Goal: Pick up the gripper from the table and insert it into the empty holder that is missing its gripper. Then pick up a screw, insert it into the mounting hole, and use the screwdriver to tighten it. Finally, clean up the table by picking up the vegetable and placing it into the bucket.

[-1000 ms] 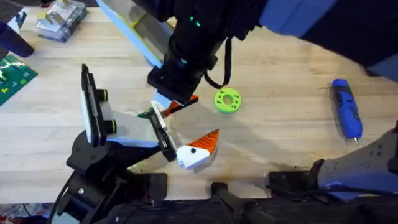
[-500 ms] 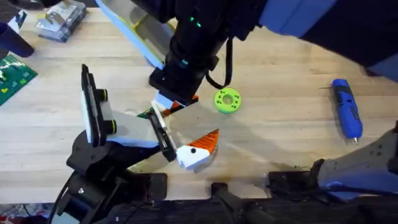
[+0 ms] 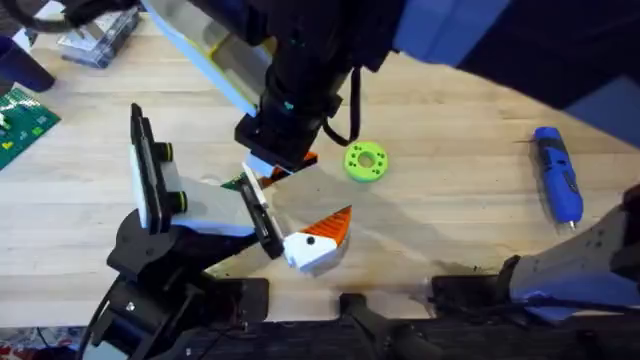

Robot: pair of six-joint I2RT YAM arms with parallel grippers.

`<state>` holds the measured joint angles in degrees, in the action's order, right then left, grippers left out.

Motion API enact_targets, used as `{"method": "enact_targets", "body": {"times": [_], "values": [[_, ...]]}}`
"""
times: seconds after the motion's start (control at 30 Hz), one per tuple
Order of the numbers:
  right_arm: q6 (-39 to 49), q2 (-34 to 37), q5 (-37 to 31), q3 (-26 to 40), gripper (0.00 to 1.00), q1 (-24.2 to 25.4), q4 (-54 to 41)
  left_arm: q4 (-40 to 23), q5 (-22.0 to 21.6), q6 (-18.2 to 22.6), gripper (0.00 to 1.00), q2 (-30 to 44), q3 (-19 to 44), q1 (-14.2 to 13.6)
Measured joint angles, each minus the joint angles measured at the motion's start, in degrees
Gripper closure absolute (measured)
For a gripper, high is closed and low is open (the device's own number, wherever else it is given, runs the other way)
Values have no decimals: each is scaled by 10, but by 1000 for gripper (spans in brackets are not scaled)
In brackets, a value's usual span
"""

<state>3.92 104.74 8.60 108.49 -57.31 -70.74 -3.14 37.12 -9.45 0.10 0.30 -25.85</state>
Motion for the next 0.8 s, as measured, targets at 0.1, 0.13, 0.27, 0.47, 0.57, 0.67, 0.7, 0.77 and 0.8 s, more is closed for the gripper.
{"method": "enact_targets", "body": {"times": [0.1,0.13,0.27,0.47,0.57,0.67,0.7,0.77,0.8], "values": [[0,3,0,0,990,-1,-1,0,-3,-1,13,0,0,0],[0,3,0,0,990,-1,0,0,-3,-1,13,0,0,0],[0,3,-1,0,990,-1,0,0,-3,-1,13,0,0,0],[0,5,-2,0,990,-2,2,0,-6,-2,13,0,0,1],[0,7,-2,0,990,-2,15,0,-7,-3,13,0,0,0],[0,10,-2,0,990,-2,33,1,-6,-2,14,0,0,0],[0,13,-2,0,990,-3,33,1,-5,0,14,0,0,0],[0,16,-2,0,990,-3,33,0,-6,-3,14,0,0,1],[0,16,-2,0,990,-3,33,0,-7,-4,14,0,0,0]]}}
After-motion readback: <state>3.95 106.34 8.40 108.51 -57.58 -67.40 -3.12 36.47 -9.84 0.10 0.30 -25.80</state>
